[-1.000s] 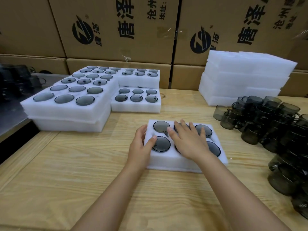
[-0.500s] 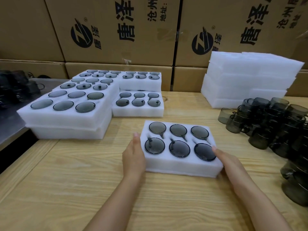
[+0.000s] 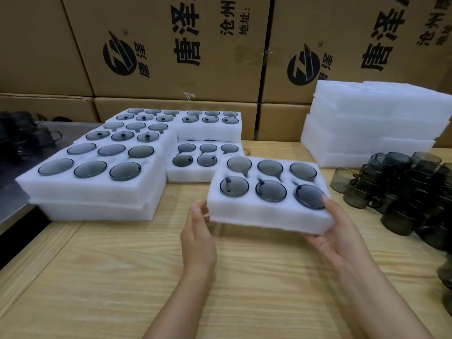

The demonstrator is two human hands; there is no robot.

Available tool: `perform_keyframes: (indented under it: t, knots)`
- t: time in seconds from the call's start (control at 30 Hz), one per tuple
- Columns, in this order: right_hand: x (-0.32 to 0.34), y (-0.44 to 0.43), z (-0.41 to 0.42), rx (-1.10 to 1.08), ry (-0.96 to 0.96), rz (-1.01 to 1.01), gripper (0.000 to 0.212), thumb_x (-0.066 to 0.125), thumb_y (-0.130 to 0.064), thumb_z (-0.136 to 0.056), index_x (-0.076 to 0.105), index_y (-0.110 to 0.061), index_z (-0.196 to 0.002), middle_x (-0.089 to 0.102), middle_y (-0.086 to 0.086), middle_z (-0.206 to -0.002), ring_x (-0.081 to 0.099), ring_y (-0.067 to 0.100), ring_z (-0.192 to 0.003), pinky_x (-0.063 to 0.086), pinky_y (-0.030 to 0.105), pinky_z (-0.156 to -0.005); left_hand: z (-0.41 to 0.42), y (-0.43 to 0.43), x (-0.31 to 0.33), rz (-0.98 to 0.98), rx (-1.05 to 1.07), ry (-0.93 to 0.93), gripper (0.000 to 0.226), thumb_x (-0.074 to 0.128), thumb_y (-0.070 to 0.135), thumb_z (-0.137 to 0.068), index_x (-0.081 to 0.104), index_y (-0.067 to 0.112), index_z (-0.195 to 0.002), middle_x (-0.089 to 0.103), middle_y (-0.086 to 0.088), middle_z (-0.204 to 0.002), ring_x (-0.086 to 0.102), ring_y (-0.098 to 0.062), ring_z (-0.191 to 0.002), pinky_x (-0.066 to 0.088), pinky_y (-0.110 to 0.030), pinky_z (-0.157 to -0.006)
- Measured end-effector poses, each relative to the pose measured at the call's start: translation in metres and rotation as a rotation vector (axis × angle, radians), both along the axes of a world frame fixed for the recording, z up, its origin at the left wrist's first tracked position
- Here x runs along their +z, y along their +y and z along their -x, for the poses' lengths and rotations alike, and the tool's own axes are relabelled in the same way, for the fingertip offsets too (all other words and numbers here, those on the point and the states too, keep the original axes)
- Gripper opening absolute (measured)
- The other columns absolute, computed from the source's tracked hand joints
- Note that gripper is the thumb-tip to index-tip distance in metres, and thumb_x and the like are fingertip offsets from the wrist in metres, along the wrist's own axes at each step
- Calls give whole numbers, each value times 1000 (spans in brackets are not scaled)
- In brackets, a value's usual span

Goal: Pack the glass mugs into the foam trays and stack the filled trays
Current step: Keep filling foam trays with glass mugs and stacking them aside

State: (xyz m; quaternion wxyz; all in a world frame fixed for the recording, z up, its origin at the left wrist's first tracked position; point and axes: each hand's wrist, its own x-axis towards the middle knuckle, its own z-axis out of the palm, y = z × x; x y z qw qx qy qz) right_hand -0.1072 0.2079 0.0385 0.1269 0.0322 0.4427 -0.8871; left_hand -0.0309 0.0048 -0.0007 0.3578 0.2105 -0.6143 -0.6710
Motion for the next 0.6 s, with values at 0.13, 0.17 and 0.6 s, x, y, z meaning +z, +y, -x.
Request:
perform_keyframes:
  t: [0.13, 0.17, 0.6]
  knots:
    - [31, -35, 38, 33, 26, 71, 20, 52, -30, -92, 62, -18, -105, 73, 3, -94, 71, 18, -79, 57, 32, -59, 4, 0, -3, -18, 21, -23, 59, 24, 61, -81, 64, 22, -97, 69, -1, -96, 65, -16, -95, 48, -33, -90]
    - [38, -47, 50, 34, 25, 89, 19, 53, -30, -92, 62, -18, -104, 73, 3, -94, 71, 19, -79, 57, 32, -61, 5, 0, -4, -9, 29, -29, 61, 25, 62, -80, 65, 20, -97, 70, 1, -94, 65, -12, -93, 48, -29, -89]
    - [40, -173, 135, 90, 74, -302, 28, 55, -41, -92, 57, -25, -115, 63, 1, -119, 61, 24, -107, 52, 49, -88, 12, -4, -17, 49, 50, -44, 65, 27, 76, -73, 70, 27, -80, 72, 10, -81, 66, -4, -86, 49, -31, -86]
